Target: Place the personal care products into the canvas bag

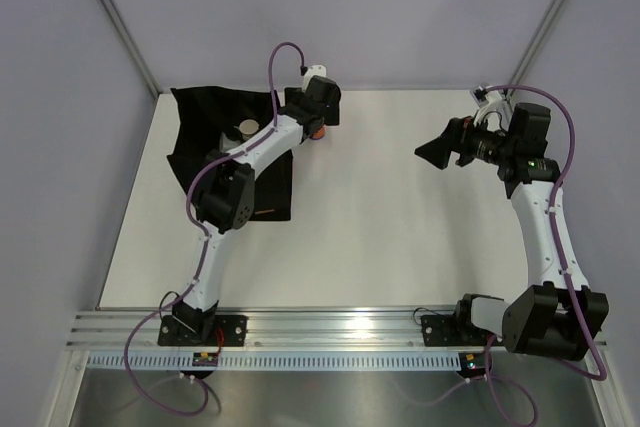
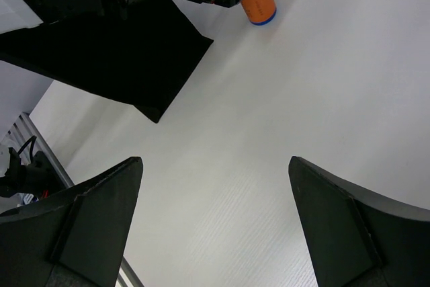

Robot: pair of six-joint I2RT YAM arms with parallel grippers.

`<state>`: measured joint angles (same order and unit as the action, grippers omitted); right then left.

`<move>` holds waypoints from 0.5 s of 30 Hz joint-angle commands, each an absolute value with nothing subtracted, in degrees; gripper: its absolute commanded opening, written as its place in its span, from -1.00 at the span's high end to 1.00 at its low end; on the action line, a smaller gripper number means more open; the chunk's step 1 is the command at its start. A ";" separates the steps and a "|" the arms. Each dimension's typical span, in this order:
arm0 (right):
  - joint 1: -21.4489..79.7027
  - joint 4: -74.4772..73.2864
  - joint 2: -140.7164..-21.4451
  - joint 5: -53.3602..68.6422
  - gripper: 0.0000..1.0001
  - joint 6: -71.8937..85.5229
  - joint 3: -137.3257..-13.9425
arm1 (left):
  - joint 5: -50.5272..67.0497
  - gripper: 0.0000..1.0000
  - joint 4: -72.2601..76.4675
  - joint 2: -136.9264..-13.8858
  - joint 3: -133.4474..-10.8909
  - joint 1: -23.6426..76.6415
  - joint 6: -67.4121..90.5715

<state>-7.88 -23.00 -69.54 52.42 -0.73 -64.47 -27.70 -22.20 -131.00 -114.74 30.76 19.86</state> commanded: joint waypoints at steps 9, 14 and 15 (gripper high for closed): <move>-7.82 -22.15 -69.96 53.53 -0.99 -2.72 -64.78 | -21.62 -0.86 -6.51 -136.32 -118.30 28.48 16.09; -7.82 -22.24 -70.22 53.35 -0.99 -2.99 -64.86 | -21.98 -0.77 -5.71 -137.63 -118.92 27.78 15.74; -7.82 -22.32 -70.22 53.26 -0.99 -3.08 -64.86 | -21.71 -0.64 -5.45 -137.64 -118.83 27.69 15.65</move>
<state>-7.88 -23.00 -70.06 52.71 -1.98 -64.47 -22.44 -10.90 -135.68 -116.77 28.49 16.67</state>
